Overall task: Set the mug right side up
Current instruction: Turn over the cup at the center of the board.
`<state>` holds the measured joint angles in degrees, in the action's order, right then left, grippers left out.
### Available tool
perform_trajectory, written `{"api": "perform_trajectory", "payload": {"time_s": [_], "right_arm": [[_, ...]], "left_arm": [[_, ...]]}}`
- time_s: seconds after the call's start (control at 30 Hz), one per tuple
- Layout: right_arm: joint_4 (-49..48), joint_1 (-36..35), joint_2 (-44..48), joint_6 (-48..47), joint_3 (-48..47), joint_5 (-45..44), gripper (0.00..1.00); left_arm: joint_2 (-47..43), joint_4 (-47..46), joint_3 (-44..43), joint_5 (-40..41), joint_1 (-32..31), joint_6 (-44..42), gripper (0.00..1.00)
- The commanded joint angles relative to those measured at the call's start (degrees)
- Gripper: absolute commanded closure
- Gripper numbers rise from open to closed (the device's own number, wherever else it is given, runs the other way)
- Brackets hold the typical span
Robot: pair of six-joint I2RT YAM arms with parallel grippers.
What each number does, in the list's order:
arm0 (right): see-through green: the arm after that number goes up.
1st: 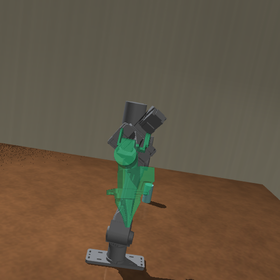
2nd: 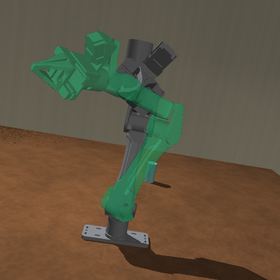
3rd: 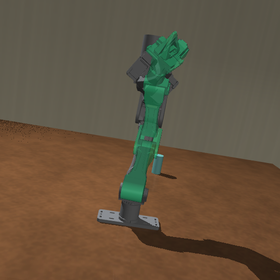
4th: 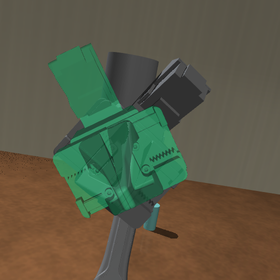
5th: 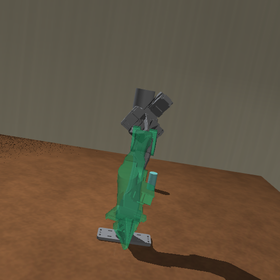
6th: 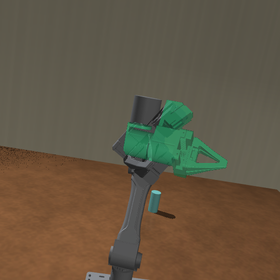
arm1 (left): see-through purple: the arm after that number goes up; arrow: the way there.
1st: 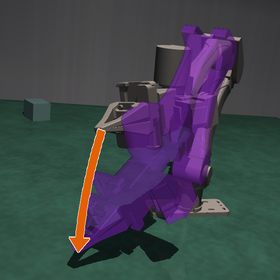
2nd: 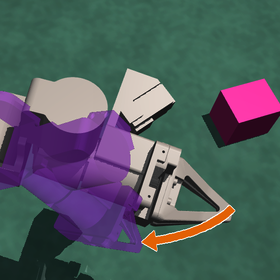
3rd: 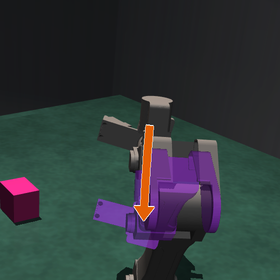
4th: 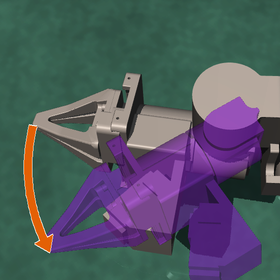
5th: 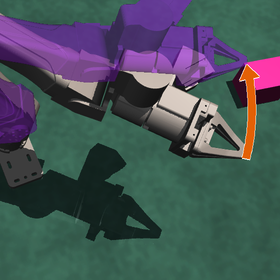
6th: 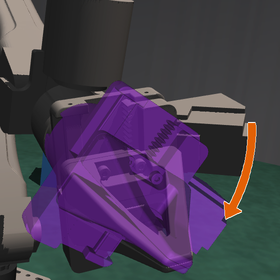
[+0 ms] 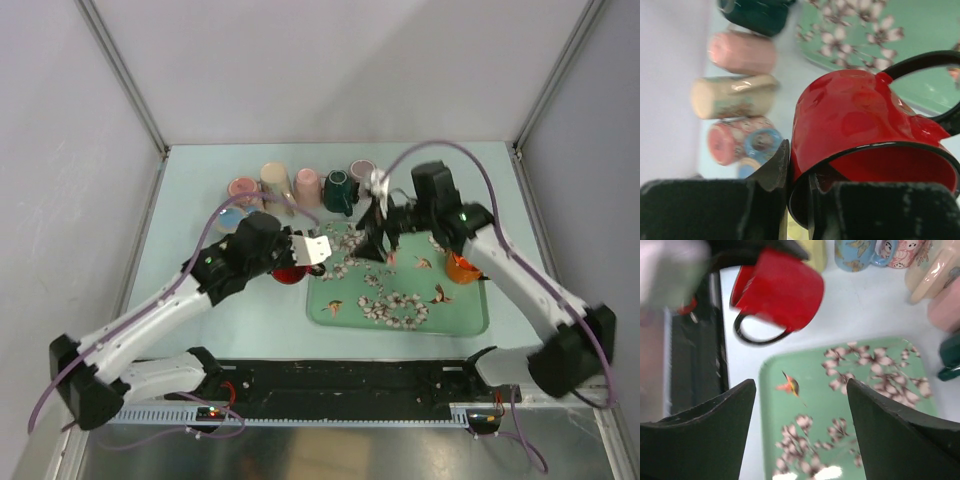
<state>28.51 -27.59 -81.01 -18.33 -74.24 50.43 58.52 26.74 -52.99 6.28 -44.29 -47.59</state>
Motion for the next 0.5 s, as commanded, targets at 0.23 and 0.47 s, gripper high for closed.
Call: {"api": "perform_trajectory", "payload": {"time_s": [0.23, 0.47], "right_arm": [[1.0, -15.0, 18.2, -27.9, 18.3, -23.7, 0.3], [-8.9, -20.5, 15.2, -27.6, 21.4, -33.2, 0.27]], "left_arm": [[27.2, 33.9, -28.5, -17.5, 2.0, 32.2, 1.0], [33.7, 35.9, -35.4, -19.9, 2.0, 35.1, 1.0]]}}
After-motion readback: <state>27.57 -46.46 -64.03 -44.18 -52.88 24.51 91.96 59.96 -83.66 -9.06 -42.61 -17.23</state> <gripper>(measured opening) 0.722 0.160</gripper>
